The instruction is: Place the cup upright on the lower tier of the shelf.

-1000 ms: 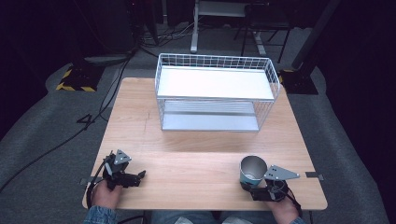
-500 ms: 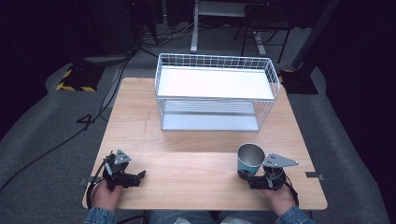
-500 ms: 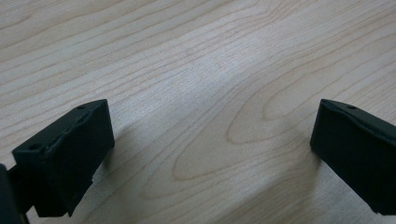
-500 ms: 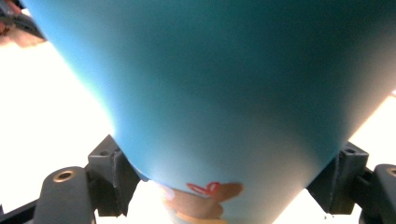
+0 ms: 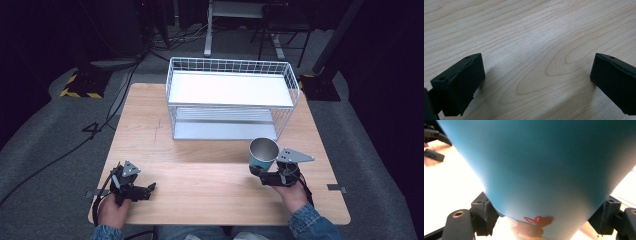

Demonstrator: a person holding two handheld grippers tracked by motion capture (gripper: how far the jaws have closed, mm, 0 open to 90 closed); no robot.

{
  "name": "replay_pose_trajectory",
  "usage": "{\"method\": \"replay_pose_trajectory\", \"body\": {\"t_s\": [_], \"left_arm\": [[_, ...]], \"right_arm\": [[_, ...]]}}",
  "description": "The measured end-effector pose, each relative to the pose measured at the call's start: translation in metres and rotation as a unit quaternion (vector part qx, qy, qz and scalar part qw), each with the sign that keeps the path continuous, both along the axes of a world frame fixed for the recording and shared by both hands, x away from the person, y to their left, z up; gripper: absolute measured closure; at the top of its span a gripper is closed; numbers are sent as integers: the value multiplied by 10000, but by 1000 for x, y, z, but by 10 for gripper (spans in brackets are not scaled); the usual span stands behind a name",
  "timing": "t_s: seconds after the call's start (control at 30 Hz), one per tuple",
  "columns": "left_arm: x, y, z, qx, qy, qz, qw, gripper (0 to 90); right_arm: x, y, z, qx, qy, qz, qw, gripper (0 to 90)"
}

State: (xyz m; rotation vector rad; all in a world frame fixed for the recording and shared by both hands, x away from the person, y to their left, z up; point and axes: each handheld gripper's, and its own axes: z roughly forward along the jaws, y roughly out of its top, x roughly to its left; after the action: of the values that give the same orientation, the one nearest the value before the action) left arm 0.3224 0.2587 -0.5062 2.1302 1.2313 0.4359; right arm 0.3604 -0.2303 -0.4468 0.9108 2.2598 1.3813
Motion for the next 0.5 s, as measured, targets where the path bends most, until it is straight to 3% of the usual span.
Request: {"method": "replay_pose_trajectory", "body": {"t_s": [0.5], "left_arm": [[-2, -1, 0, -17, 6, 102, 9999, 1]], "right_arm": [[37, 24, 6, 36, -329, -75, 9994, 235]]}}
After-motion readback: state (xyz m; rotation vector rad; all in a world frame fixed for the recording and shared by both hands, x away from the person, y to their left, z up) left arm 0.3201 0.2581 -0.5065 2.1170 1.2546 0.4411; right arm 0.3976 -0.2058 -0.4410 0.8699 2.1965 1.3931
